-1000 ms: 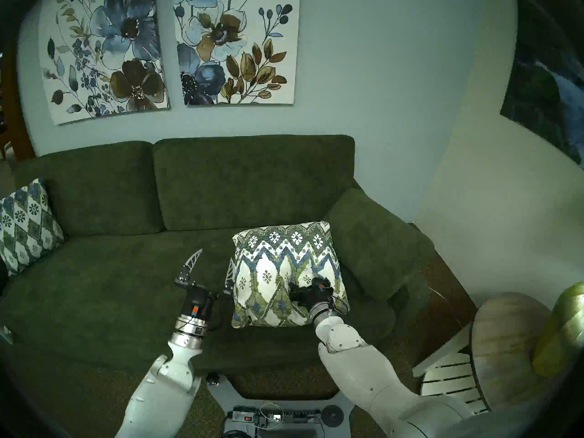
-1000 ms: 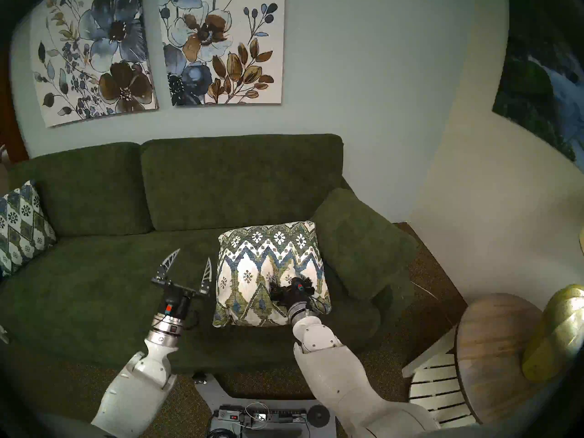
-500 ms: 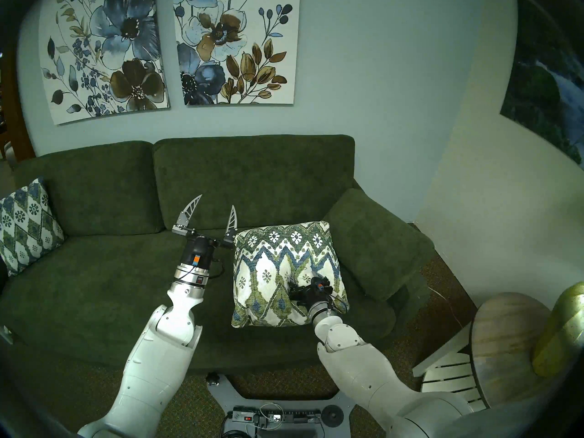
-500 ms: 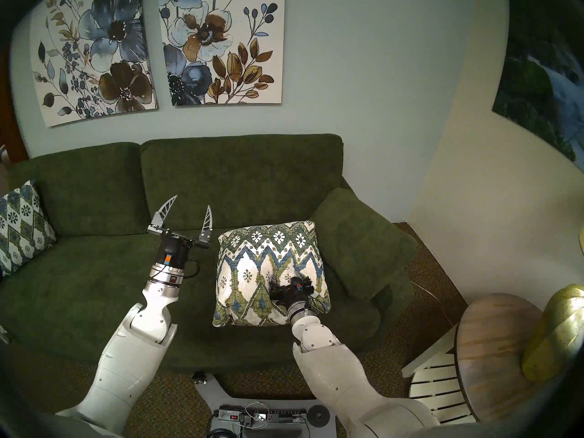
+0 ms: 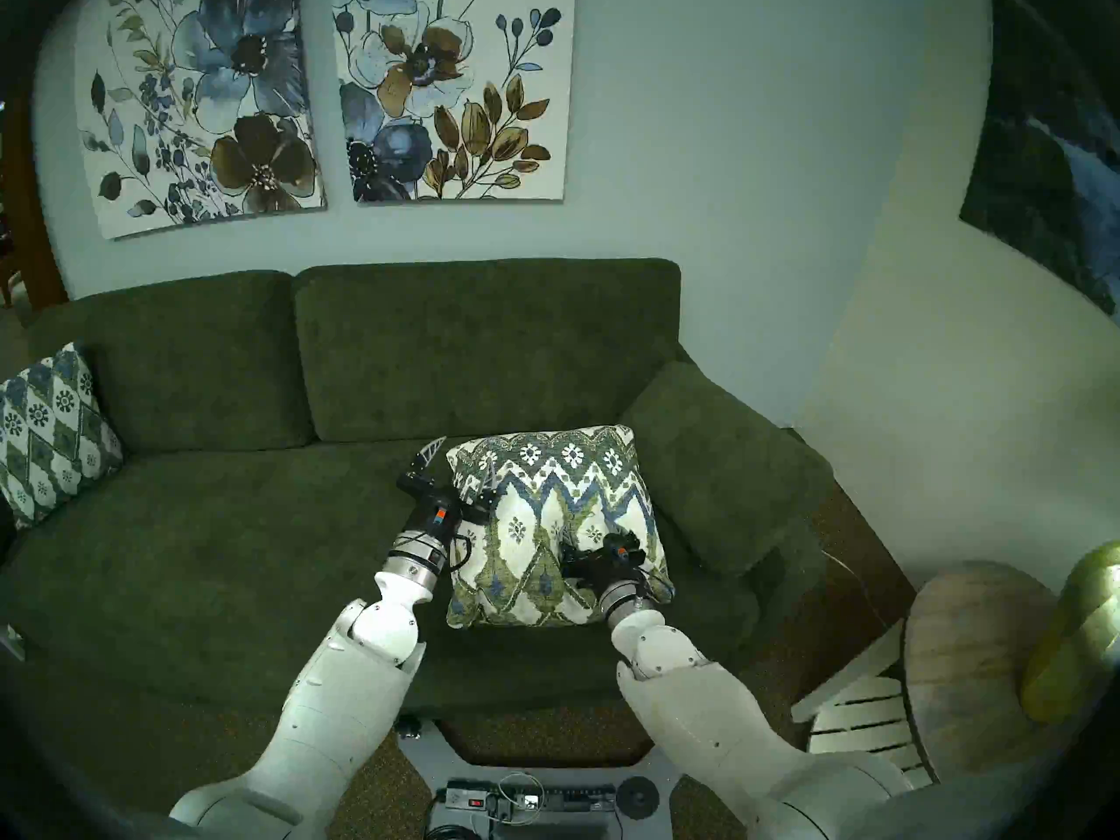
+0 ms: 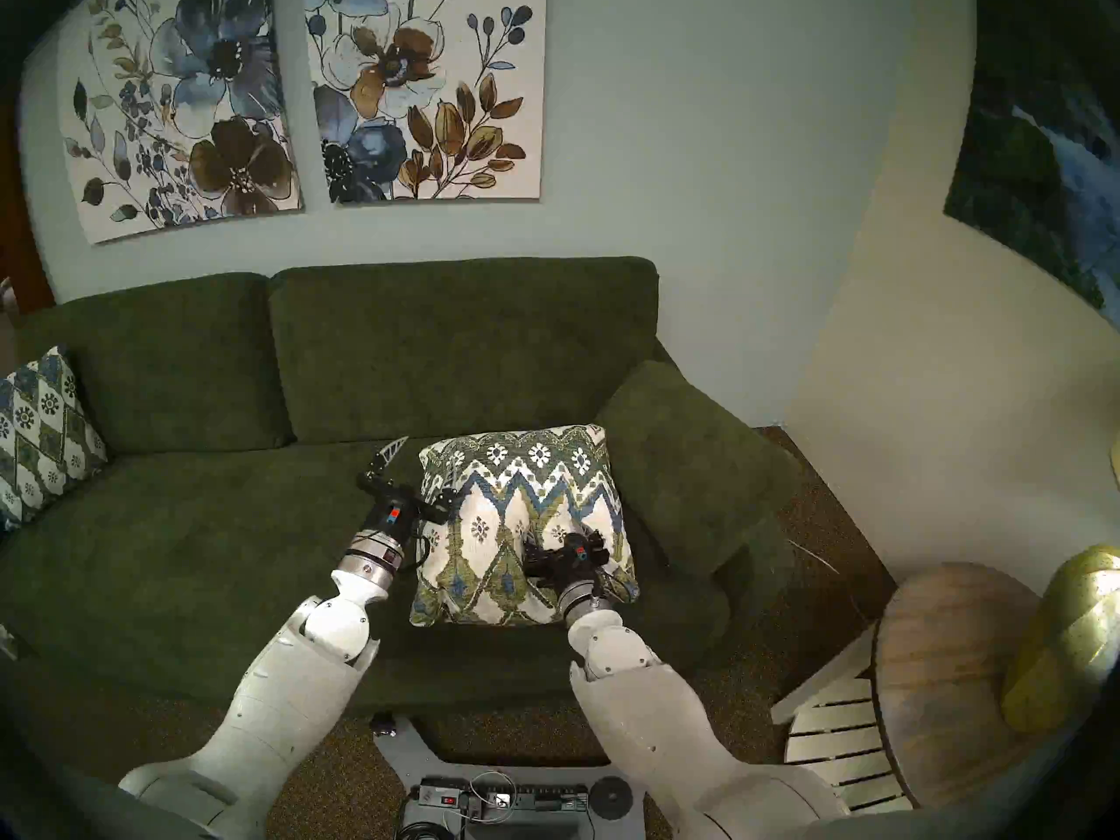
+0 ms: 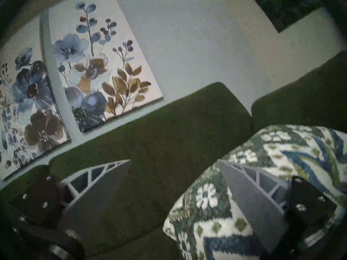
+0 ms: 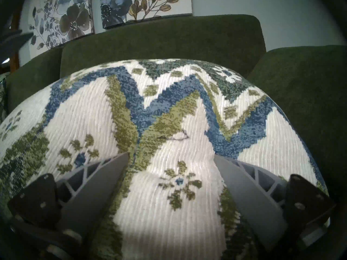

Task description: Fluff a cushion

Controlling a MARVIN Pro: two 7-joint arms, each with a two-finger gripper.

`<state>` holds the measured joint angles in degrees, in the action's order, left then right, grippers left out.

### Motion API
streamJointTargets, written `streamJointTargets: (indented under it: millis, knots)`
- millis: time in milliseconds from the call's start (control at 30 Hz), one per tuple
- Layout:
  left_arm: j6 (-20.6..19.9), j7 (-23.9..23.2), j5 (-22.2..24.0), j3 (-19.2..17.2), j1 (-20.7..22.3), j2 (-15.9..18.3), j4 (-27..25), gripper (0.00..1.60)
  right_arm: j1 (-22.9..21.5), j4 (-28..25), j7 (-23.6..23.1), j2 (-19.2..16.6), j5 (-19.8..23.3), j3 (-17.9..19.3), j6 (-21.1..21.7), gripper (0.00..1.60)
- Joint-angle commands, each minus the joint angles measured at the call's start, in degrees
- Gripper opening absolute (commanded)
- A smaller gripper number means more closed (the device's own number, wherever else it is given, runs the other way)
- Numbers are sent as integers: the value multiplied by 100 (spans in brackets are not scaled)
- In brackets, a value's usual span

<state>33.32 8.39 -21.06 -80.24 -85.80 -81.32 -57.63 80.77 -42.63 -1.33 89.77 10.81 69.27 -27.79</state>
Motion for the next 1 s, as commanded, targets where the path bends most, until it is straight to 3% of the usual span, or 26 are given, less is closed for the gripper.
streamJointTargets:
  millis: [0, 267, 633, 800, 967]
  knots:
    - [-376, -153, 60, 118, 229, -275, 687, 160, 320, 52, -16, -210, -15, 13, 26, 160]
    - [-632, -213, 192, 177, 322, -447, 1479, 160, 492, -104, -94, -323, -35, -6, -163, 160]
    - [-592, -170, 451, 99, 534, -531, 2067, 160, 413, -614, -127, -568, -108, 113, -516, 160]
    - [-475, -158, 591, 62, 603, -532, 2171, 160, 203, -1259, -109, -633, -189, 208, -906, 160]
    - [-379, -148, 696, 20, 634, -522, 2181, 160, -215, -1542, -151, -480, -260, 244, -1270, 160]
